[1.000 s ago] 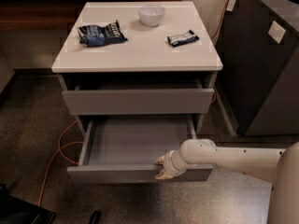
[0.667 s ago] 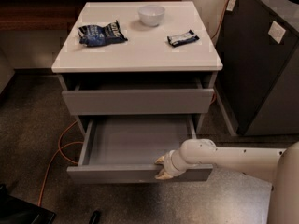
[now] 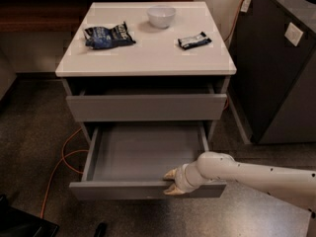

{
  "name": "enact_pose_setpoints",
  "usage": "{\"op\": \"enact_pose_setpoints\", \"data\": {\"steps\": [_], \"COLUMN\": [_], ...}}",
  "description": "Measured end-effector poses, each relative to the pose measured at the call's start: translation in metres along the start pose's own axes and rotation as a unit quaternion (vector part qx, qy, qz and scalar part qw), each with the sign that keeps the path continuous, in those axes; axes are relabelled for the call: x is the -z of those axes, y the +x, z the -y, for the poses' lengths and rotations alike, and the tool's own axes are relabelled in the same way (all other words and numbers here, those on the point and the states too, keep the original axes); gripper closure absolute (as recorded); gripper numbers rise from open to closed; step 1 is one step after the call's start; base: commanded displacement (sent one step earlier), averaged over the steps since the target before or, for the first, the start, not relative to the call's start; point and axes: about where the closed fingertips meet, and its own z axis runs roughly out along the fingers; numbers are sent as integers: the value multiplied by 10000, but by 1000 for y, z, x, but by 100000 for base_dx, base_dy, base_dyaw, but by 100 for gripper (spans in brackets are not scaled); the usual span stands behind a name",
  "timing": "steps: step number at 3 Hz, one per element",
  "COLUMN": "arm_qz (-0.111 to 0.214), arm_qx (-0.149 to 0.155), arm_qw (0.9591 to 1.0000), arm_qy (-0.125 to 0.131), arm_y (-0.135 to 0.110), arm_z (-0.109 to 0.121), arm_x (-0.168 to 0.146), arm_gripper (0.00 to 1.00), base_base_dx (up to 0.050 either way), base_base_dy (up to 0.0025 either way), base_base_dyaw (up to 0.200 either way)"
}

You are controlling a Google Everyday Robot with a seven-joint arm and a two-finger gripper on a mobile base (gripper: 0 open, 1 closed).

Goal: Open middle drawer

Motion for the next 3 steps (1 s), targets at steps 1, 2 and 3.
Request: {"op": "enact_pose_setpoints", "data": {"steps": [1,2,3], "arm_qz": [30,161,168], "arm_qx": [9,50,55], "arm_qw": [10000,9999,9998], "arm_qy": [-2,-8,-25], "arm_y": [-1,-6,-7], "arm_z": [-2,-10,-11], "arm_x": [1,7,5], "arm_gripper": [100,100,83], "base_base_dx": [0,0,0], "base_base_dy": [0,0,0], "base_base_dyaw": [0,0,0]}}
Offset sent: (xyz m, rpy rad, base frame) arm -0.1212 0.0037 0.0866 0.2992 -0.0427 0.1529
